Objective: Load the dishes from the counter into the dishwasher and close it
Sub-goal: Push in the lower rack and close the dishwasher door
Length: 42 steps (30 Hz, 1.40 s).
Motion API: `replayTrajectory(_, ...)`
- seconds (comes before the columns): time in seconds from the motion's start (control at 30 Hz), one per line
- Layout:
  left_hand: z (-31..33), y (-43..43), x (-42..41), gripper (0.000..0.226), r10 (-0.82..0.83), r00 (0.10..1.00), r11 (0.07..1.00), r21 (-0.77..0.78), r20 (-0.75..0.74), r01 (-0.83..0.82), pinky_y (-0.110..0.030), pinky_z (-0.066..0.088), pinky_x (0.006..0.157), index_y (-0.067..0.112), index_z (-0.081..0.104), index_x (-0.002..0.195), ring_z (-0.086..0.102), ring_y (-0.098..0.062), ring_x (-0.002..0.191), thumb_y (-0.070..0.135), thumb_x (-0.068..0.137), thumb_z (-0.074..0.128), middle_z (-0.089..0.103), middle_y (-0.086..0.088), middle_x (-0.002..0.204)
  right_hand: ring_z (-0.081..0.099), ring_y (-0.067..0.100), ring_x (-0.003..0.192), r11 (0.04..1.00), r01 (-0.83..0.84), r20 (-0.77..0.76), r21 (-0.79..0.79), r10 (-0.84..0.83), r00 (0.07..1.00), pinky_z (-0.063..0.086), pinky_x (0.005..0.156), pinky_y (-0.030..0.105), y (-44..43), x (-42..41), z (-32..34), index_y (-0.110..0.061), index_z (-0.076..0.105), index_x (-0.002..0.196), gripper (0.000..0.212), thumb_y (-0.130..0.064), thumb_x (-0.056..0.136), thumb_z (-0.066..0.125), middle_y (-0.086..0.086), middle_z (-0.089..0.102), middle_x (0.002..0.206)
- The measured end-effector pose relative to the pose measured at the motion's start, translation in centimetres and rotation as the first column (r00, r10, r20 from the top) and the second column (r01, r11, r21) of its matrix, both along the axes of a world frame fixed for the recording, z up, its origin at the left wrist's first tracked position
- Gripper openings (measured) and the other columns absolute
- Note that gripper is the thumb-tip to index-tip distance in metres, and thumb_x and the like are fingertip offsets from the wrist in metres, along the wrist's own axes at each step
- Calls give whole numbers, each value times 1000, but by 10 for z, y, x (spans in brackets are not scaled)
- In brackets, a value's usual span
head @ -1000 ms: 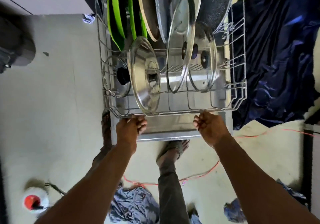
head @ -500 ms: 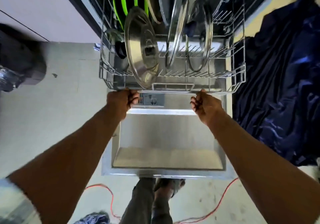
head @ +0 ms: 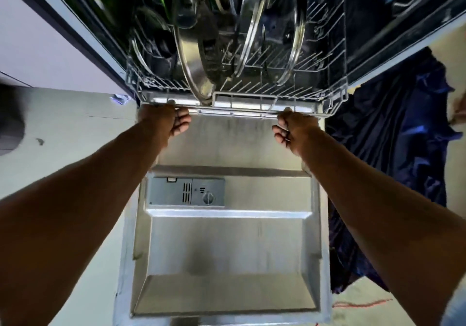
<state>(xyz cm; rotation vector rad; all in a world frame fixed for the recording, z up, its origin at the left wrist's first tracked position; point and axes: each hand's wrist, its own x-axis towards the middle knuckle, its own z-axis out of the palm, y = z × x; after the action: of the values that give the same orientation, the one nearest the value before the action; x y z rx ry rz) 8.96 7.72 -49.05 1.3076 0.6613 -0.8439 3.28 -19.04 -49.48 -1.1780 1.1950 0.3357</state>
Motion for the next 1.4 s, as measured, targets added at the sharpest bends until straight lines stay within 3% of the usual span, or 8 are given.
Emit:
replayTrajectory(0.27,-22,-5,66,40,23,995,999,28,99,-26,-18,19,39,21,31,75,36,-2,34,7,112,27,44,9,52,33,9,32,994,-71,-4,-86,71,997,29,48,13,-13,60,3,-21,48,71,40,-26,109,38,-9,47,44)
replayTrajectory(0.5,-23,-5,73,36,-24,989,926,377,146,-33,-23,46,50,22,60,96,68,-11,68,56,104,53,76,1,93,26,10,42,992,-68,-16,-102,67,998,16,47,18,-5,72,14,-23,38,76,38,-43,107,42,-4,36,55)
replayTrajectory(0.6,-28,2,61,44,-102,963,861,507,251,-41,-33,58,64,21,63,109,73,-22,80,63,98,57,78,-9,110,45,14,51,959,-143,-33,-246,139,990,29,51,21,12,54,21,-21,54,98,32,-47,108,38,8,69,78)
replayTrajectory(0.87,11,57,-109,62,-736,443,635,750,512,187,-39,51,100,20,49,144,57,-28,126,57,94,53,53,-9,144,73,24,74,630,-545,-22,-553,643,765,59,70,38,57,-130,20,-21,66,119,25,-36,102,54,7,73,105)
replayTrajectory(1.03,22,104,-254,53,-813,432,536,792,391,292,-33,51,101,29,51,140,56,-17,128,58,95,51,53,4,142,72,18,62,703,-607,-103,-371,618,779,57,71,40,73,-258,20,-36,66,95,12,-31,101,57,-5,69,91)
replayTrajectory(1.17,27,114,-369,46,-639,712,654,693,291,303,-32,55,88,25,56,137,67,-13,103,39,96,72,67,4,125,63,17,57,868,-488,-166,-88,471,867,46,61,30,82,-342,23,-27,65,95,8,-32,100,61,4,67,87)
replayTrajectory(1.27,23,96,-442,32,-157,982,864,496,102,87,-34,52,75,18,57,124,68,-19,85,16,96,73,72,-10,109,62,21,63,965,-256,-254,62,263,931,46,59,27,93,-405,17,-17,64,95,14,-31,99,64,7,67,86)
replayTrajectory(1.4,12,64,-498,16,310,902,938,255,-302,-236,-31,44,70,18,59,89,55,-21,74,27,102,64,59,-9,85,56,25,64,977,-29,-354,211,104,930,47,59,29,105,-461,-2,-12,61,88,19,-28,95,69,12,62,82)
